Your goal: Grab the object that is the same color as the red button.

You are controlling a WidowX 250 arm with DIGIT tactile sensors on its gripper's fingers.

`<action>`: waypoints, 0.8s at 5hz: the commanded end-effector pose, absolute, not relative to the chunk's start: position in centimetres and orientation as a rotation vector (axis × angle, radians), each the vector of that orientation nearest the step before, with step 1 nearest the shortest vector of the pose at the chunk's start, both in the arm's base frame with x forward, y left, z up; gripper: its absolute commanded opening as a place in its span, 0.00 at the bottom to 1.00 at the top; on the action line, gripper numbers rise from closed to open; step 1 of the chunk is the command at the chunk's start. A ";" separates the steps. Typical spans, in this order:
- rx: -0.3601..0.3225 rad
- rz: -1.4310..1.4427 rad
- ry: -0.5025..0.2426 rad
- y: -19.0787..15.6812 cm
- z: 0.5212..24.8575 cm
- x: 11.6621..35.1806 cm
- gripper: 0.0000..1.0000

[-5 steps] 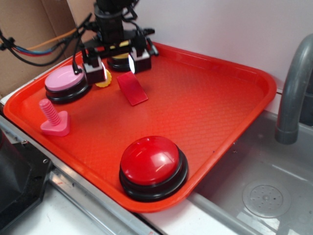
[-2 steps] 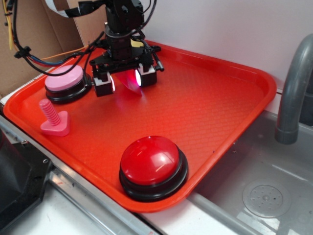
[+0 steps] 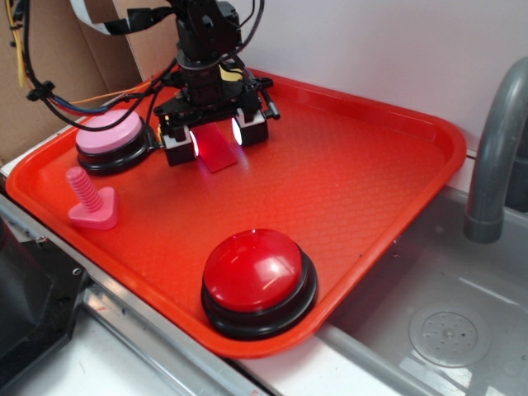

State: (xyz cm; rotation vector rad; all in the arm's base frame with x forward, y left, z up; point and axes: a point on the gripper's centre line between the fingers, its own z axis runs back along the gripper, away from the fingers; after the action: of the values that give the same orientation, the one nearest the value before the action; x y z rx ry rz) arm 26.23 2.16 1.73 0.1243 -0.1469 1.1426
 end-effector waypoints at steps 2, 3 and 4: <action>0.111 1.039 -0.173 3.1 4.1 25.6 0.02; 0.071 0.818 -0.127 1.4 7.3 25.1 0.00; 0.003 0.613 -0.072 0.0 9.4 24.3 0.00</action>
State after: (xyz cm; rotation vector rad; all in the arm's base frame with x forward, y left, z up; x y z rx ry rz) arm 23.18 -0.96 7.50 0.0355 0.0024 0.6282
